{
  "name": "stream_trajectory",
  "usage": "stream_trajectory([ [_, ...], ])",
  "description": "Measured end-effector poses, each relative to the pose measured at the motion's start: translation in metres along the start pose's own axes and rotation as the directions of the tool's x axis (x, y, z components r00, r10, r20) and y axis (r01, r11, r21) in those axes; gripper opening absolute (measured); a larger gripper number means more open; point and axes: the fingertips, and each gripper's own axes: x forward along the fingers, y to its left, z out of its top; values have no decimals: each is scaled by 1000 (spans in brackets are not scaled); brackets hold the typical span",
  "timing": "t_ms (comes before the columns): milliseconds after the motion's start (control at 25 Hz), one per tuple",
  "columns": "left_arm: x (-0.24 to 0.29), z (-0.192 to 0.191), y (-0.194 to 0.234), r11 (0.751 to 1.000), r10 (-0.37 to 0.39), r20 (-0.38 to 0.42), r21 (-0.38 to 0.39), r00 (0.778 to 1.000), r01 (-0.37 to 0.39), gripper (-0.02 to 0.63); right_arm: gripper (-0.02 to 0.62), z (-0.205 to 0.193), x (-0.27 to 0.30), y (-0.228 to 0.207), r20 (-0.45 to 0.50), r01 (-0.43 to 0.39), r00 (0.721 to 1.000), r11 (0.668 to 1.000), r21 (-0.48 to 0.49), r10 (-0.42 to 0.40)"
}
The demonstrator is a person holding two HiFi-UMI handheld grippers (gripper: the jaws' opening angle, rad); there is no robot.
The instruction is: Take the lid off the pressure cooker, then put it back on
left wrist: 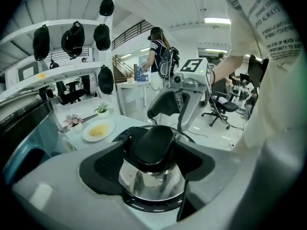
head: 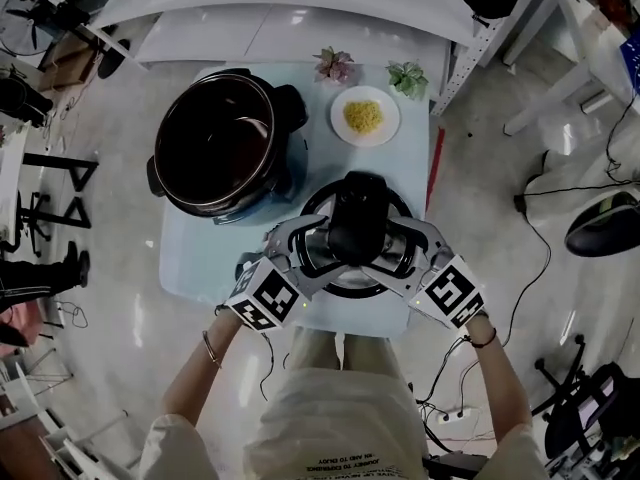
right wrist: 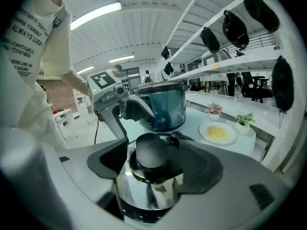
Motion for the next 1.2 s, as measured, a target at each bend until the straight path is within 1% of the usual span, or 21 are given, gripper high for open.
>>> stream_trajectory([
  [200,12,-9,-1,998,-39,-47,51,998,42,318,319,-12,12,0,-54,-76,996,995,-63,73],
  [520,29,-8,-3,990,-100,-57,95,993,105,317,319,-18,26,-2,-76,-146,987,986,-86,139],
  [720,36,-10,-8,976,-154,-79,142,985,164,316,319,-22,29,1,-95,-182,980,978,-100,173],
  [840,38,-11,-8,969,-186,-74,150,980,195,316,319,-23,30,1,-86,-196,978,975,-100,188],
  [920,40,-13,-7,965,-205,-86,148,975,215,316,319,-24,32,1,-86,-210,976,972,-109,201],
  [1040,43,-15,-9,960,-221,-103,153,970,235,316,319,-27,35,3,-119,-237,968,962,-133,222],
  [1200,44,-13,-12,946,-254,-88,184,963,267,311,316,-28,35,4,-148,-267,958,955,-133,247],
])
